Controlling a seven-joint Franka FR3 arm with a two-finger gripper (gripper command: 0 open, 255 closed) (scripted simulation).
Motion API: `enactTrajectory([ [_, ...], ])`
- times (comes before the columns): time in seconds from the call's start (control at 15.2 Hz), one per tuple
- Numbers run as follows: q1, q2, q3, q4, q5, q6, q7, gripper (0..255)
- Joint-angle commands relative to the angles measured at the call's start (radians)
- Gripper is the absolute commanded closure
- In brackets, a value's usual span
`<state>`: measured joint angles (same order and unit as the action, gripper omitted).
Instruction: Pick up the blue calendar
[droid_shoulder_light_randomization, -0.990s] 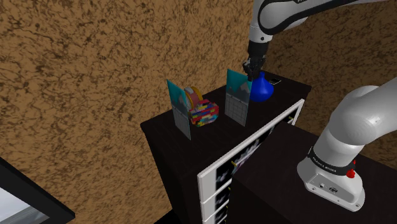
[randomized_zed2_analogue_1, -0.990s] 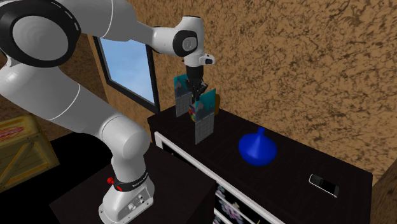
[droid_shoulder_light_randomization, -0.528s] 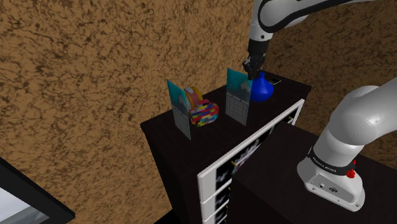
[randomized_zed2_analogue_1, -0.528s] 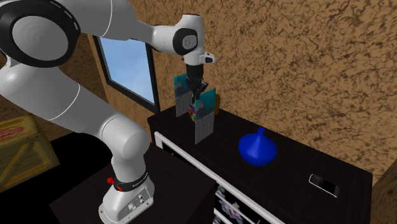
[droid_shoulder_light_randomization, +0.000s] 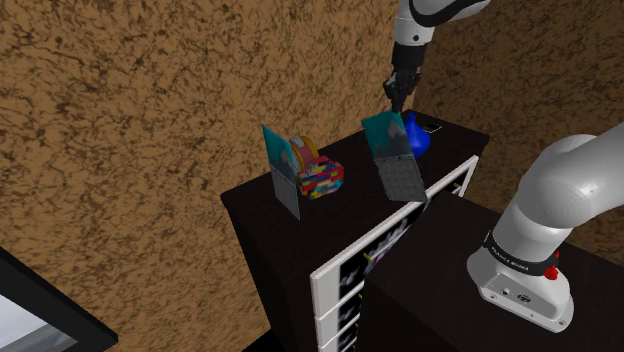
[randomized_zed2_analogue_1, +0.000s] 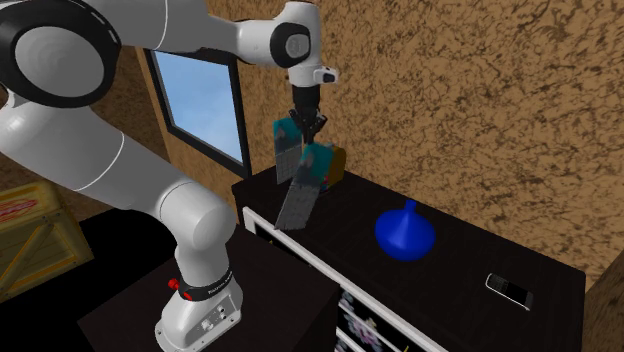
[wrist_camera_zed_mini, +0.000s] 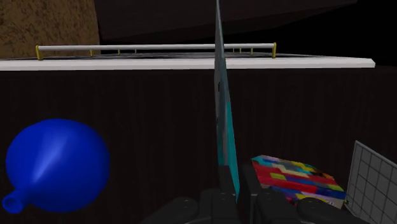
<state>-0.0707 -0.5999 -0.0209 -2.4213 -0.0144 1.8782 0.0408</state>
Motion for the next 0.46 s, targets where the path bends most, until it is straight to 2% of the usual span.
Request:
enactTrajectory([
  [0.0, 0.000, -0.002, 0.001, 0.027, 0.000, -0.029, 0.000, 255],
  [0.4, 0.001, 0.000, 0.001, 0.084, 0.001, -0.084, 0.000, 255],
])
